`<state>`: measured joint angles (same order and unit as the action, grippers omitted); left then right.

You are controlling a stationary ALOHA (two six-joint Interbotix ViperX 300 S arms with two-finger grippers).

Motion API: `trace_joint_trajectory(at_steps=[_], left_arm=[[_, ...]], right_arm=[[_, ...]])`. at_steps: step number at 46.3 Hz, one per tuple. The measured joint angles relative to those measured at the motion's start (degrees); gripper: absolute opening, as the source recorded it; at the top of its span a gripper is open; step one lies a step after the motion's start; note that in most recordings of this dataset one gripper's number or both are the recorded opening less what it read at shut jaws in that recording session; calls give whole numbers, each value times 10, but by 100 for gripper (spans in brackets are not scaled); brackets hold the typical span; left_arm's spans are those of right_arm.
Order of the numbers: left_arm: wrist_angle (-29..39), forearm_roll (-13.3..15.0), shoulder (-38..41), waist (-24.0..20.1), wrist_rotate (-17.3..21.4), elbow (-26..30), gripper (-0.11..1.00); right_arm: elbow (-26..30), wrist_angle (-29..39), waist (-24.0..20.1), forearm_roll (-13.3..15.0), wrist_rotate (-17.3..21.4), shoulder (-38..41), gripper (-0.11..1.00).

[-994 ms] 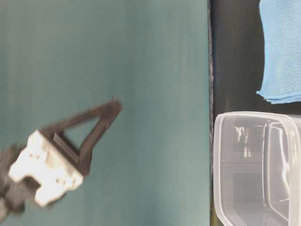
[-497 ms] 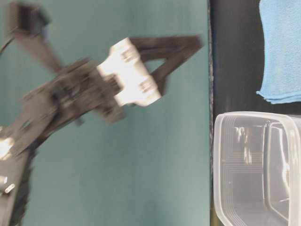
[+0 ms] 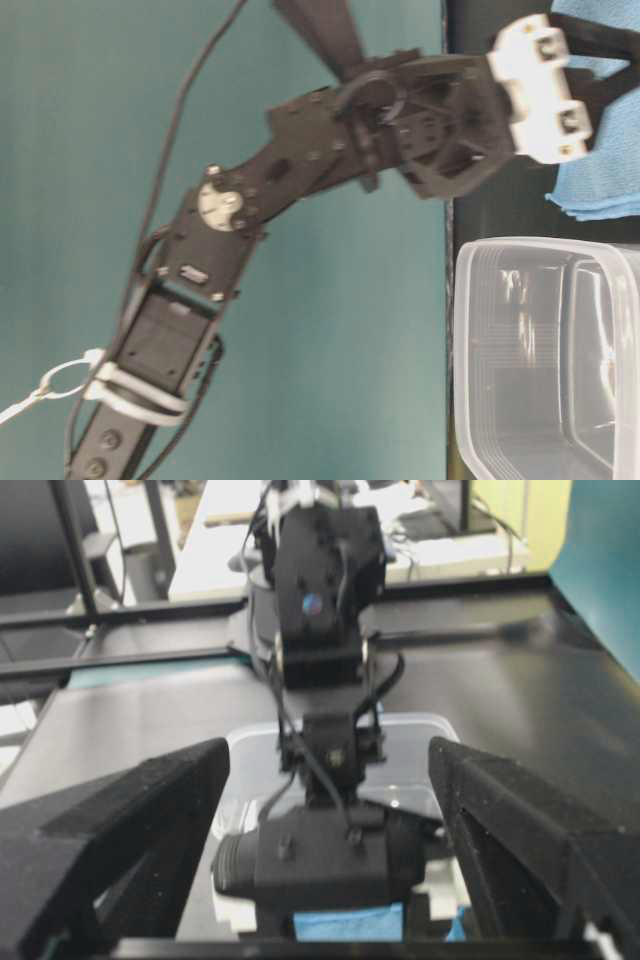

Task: Place the blue towel into the container with the left arm.
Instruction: 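Lower the left gripper and pinch the blue towel's near edge, then lift the towel and carry it left over the clear container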

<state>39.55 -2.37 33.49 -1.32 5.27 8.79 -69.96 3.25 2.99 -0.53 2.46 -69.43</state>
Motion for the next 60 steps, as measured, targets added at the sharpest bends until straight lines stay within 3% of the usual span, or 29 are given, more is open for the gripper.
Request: trace_joint_trajectory(at_steps=[10,13,21,25,33,44,51,60], left_arm=[[5,0,8,-1,-7,-1,81],[10,1,8,-1,-5,0,69],[19,1,7,5,3,0,21],[23,0,3,5,7,0,6],[27,0,-32,3,14,2,6],[47,0,-161,18,17,-11,6],[77,1,-253,15,16,-50,6],[104,0,-345,-5,9,-151,6]], right_arm=[[0,1,0,0,11,-1,77],[0,0,0,0,15,-1,77],[0,0,0,0,22,-3,77],[0,1,1,0,26,-6,77],[1,0,1,0,29,-17,77],[3,1,1,0,29,-30,77],[2,1,1,0,29,-33,77],[3,1,1,0,28,-34,77]])
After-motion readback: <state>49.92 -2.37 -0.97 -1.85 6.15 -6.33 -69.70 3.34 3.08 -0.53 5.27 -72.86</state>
